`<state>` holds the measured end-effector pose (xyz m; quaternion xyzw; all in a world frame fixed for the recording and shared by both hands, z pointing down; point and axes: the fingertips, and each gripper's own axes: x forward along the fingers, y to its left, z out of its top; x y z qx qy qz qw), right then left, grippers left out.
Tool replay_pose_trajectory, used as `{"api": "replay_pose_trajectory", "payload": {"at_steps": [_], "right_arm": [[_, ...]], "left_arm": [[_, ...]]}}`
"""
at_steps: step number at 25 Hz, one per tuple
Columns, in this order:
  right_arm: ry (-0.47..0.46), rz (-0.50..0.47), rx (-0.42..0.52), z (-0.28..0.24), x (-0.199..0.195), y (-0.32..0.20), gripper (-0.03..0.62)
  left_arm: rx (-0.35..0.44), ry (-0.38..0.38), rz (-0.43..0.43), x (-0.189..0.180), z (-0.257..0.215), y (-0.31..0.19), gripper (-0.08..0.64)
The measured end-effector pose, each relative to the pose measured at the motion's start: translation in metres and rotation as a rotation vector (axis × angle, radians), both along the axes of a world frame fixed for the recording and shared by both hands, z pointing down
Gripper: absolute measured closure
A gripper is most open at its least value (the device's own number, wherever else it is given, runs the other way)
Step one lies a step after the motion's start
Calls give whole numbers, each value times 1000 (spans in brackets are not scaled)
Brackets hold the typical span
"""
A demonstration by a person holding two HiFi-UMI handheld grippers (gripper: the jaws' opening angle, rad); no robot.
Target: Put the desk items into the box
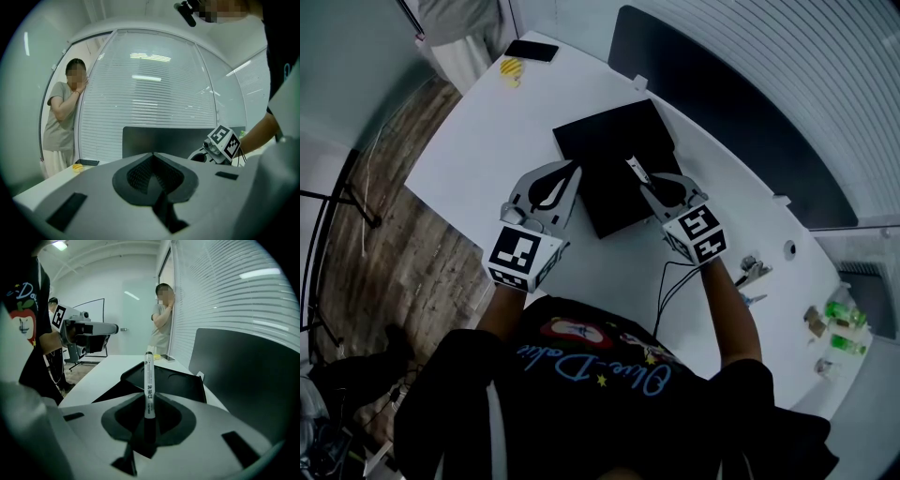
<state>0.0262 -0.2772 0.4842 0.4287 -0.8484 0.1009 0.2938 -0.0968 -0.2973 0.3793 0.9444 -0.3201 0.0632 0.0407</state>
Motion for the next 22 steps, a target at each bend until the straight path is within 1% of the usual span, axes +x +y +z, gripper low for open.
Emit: {"api": "replay_pose_trajectory", "payload": {"at_steps": [5, 10, 19, 22], "right_arm": [[52, -44, 1, 5, -4, 1, 520], [82, -52, -19, 12, -5, 3, 520], [229, -140, -29, 27, -11, 6, 520], [328, -191, -17, 33, -13, 7, 518]], "left_arm": [[0, 2, -4, 1, -1, -1, 552], [-5, -1, 5, 3, 1, 0, 552], [-1, 4, 3, 4, 0, -1, 552], [-3, 0, 8, 3, 1, -1, 552]]}}
